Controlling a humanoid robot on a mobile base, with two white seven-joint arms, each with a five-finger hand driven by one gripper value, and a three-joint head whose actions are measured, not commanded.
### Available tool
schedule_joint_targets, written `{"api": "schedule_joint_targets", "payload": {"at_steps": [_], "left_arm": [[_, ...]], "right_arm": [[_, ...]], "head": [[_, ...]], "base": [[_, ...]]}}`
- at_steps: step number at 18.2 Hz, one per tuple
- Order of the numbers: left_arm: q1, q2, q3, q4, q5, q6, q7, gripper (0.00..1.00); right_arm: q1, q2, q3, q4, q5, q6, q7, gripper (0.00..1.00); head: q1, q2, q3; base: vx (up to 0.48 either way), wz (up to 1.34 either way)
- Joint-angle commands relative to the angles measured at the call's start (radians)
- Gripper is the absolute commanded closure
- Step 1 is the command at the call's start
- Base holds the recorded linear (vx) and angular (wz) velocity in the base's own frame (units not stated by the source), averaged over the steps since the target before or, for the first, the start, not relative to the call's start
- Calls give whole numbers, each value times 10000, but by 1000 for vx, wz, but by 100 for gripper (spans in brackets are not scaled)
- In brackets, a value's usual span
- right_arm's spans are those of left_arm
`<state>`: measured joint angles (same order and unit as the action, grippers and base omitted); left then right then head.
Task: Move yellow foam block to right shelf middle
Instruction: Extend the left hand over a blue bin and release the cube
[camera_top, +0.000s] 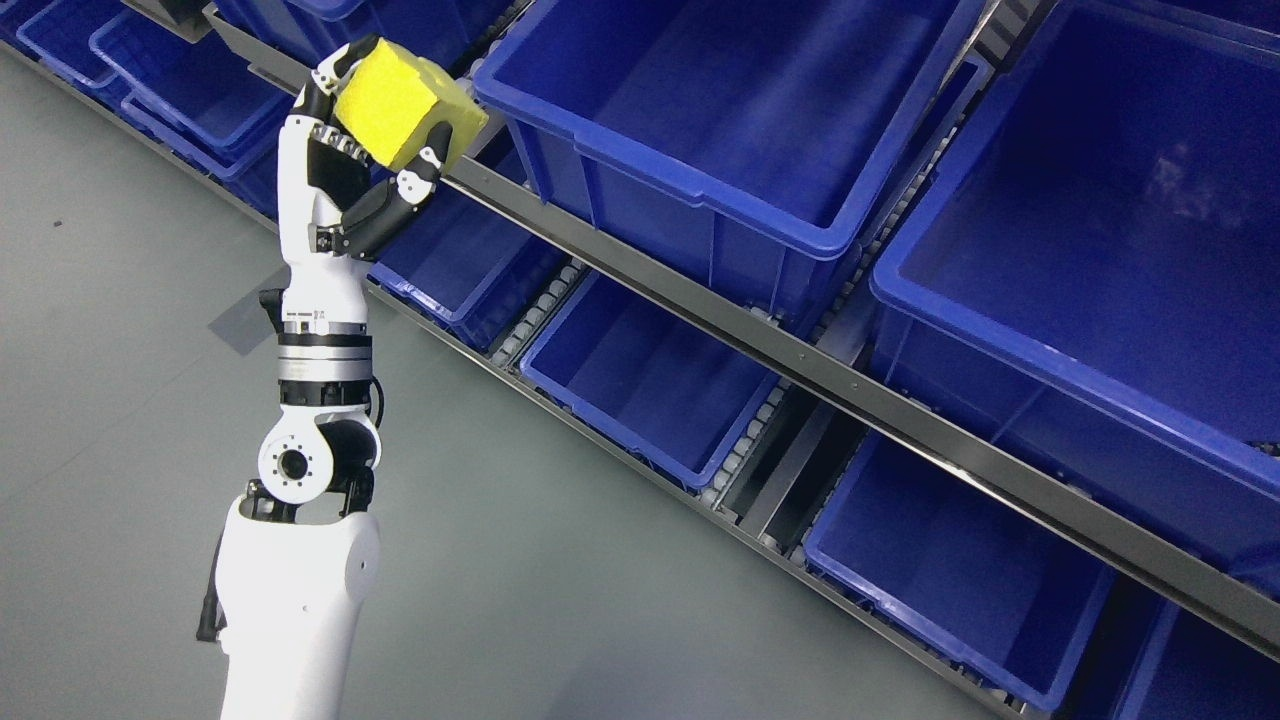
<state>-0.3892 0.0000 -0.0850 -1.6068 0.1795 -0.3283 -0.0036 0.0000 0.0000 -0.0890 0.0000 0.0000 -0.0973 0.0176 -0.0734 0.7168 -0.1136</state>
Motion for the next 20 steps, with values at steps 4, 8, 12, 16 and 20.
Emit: {"api": "schedule_joint_targets", "payload": {"at_steps": [4, 8, 12, 16, 20], "left_arm": [[-2870, 175, -3074, -345, 198, 703, 6, 62], [-3867, 175, -3675, 128, 352, 2770, -10, 62], [-4727, 175, -3691, 910, 827, 5562, -10, 61], [-5142, 175, -3691, 2211, 981, 6672, 6, 60], [-5388, 175, -3584, 2920, 1150, 7928, 21, 33]], "right_arm": [[-15, -175, 0, -174, 0, 6, 8, 0], [-15, -175, 0, -174, 0, 6, 8, 0], [-15, -175, 0, -174, 0, 6, 8, 0], [-15, -175, 0, -174, 0, 6, 8, 0], [-15, -175, 0, -174, 0, 6, 8, 0]], "head": [[0, 0, 0], [0, 0, 0], [0, 0, 0], [0, 0, 0], [0, 0, 0]], "base": [[199, -104], [124, -142], [76, -151], [45, -82], [23, -23]]}}
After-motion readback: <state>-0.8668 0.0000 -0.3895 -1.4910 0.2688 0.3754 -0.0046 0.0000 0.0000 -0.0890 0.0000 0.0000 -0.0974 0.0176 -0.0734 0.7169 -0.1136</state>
